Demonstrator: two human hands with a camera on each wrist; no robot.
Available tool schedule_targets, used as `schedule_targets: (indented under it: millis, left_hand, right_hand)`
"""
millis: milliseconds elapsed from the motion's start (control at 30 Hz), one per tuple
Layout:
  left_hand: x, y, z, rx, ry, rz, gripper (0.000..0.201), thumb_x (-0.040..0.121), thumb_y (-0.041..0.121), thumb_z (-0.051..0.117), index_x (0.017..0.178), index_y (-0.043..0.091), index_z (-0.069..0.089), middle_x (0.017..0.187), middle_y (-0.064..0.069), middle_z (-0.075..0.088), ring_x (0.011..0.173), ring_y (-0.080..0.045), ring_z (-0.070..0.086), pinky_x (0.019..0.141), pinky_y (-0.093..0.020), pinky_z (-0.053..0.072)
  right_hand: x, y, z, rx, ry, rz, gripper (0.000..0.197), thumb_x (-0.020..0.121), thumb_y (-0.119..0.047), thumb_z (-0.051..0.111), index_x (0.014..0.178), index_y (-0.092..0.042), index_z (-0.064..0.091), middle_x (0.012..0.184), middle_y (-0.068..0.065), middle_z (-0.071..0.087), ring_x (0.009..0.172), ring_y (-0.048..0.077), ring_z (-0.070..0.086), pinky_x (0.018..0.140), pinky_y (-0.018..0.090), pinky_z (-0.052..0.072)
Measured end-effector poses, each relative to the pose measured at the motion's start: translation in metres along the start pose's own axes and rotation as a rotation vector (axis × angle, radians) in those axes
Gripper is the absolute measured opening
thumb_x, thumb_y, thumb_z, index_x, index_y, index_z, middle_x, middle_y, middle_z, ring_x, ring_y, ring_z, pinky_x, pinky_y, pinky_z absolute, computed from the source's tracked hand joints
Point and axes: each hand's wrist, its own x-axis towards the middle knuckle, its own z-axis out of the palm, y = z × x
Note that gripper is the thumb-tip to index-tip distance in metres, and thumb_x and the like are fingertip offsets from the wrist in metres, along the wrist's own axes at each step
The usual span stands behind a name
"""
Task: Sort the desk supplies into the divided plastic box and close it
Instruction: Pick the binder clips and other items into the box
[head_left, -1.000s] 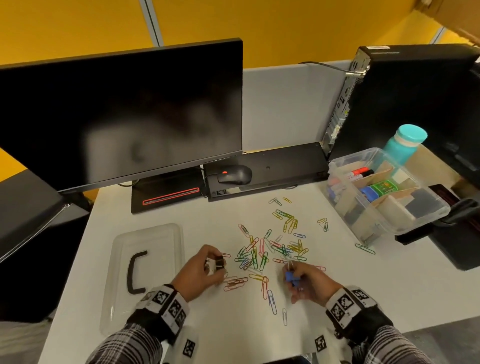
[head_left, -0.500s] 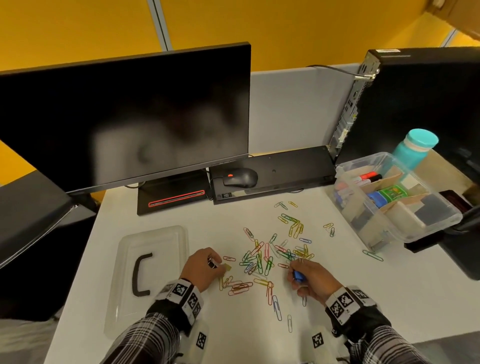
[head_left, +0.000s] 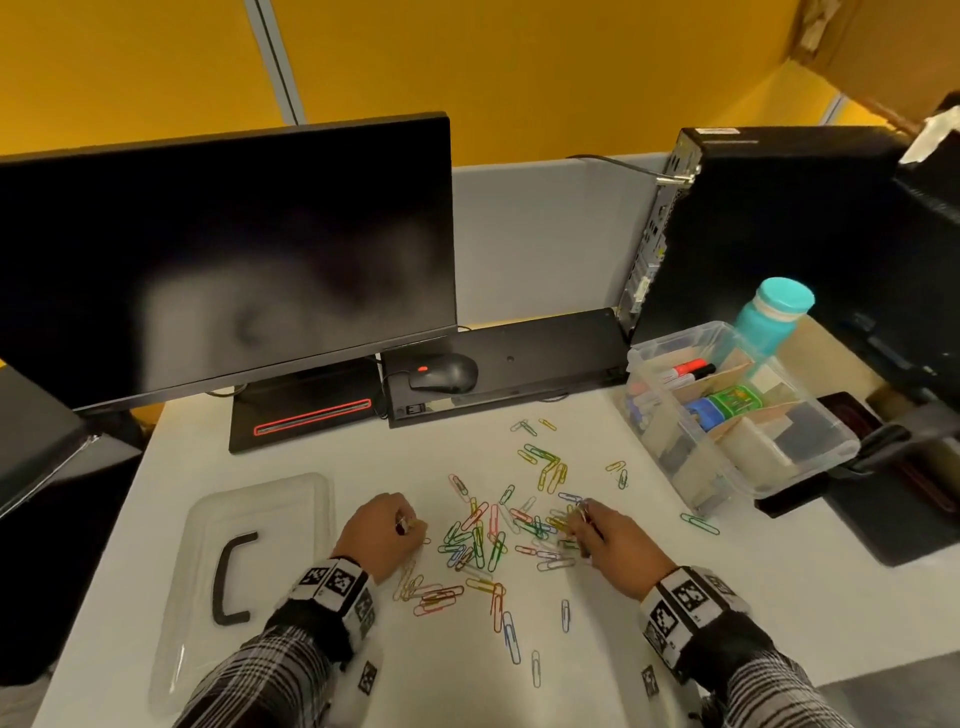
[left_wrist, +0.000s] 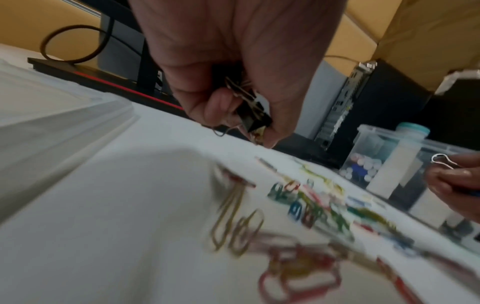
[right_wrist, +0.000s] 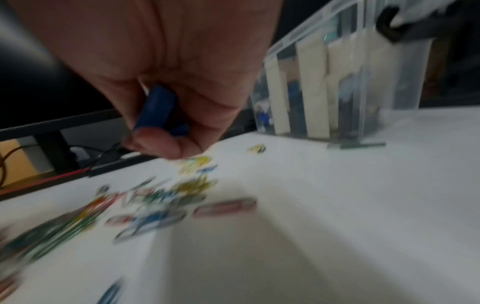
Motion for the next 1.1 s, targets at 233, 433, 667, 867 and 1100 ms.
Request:
schedule_targets:
  millis: [233,433,667,867,1100]
  left_hand:
    - [0.008,0.056,-0.003,-0.104,0.105,0.144,0.014,0.085,0.032,0.065,0.077,0.027,0.053,0.079,0.007,0.057,0.07,-0.008,0.053,0.061,-0.018,0.038]
    - [0.01,0.1,0.028,-0.154,0.088,0.204,0.013,0.085,0.033,0.065,0.081,0.025,0.056,0.077,0.008,0.055,0.069,-0.006,0.051,0.06,-0.015,0.036]
    - [0.014,0.134,0.06,-0.232,0.041,0.197,0.013,0.086,0.033,0.064,0.081,0.023,0.056,0.074,0.008,0.053,0.066,-0.007,0.05,0.061,-0.016,0.04]
    - [0.016,0.161,0.074,-0.349,-0.029,0.147,0.014,0.09,0.032,0.058,0.084,0.02,0.055,0.07,0.006,0.05,0.059,-0.002,0.048,0.061,-0.019,0.041]
    - [0.023,0.254,0.068,-0.244,-0.019,0.417,0.014,0.091,0.035,0.055,0.09,0.021,0.054,0.081,0.011,0.051,0.07,-0.003,0.049,0.065,-0.014,0.04]
  right_hand:
    - [0.002,0.007,-0.124,0.012,0.64,-0.095,0.017,0.098,-0.019,0.04,0.09,-0.009,0.05,0.082,0.008,0.058,0.074,0.023,0.054,0.068,0.035,0.043]
    - [0.015,0.051,-0.172,-0.213,0.66,-0.014,0.011,0.095,-0.02,0.04,0.093,-0.014,0.049,0.092,0.008,0.057,0.083,0.022,0.053,0.071,0.034,0.043]
    - [0.013,0.081,-0.182,-0.19,0.473,-0.145,0.027,0.097,-0.018,0.036,0.098,-0.013,0.062,0.097,0.007,0.067,0.086,0.02,0.062,0.076,0.032,0.048]
    - [0.008,0.113,-0.211,-0.308,0.781,-0.058,0.035,0.091,-0.026,0.039,0.12,-0.014,0.053,0.125,0.005,0.054,0.117,0.022,0.046,0.097,0.04,0.038]
    - [0.016,0.135,-0.204,-0.211,0.694,0.041,0.05,0.095,-0.021,0.043,0.143,-0.013,0.033,0.147,0.01,0.037,0.137,0.024,0.029,0.111,0.041,0.028]
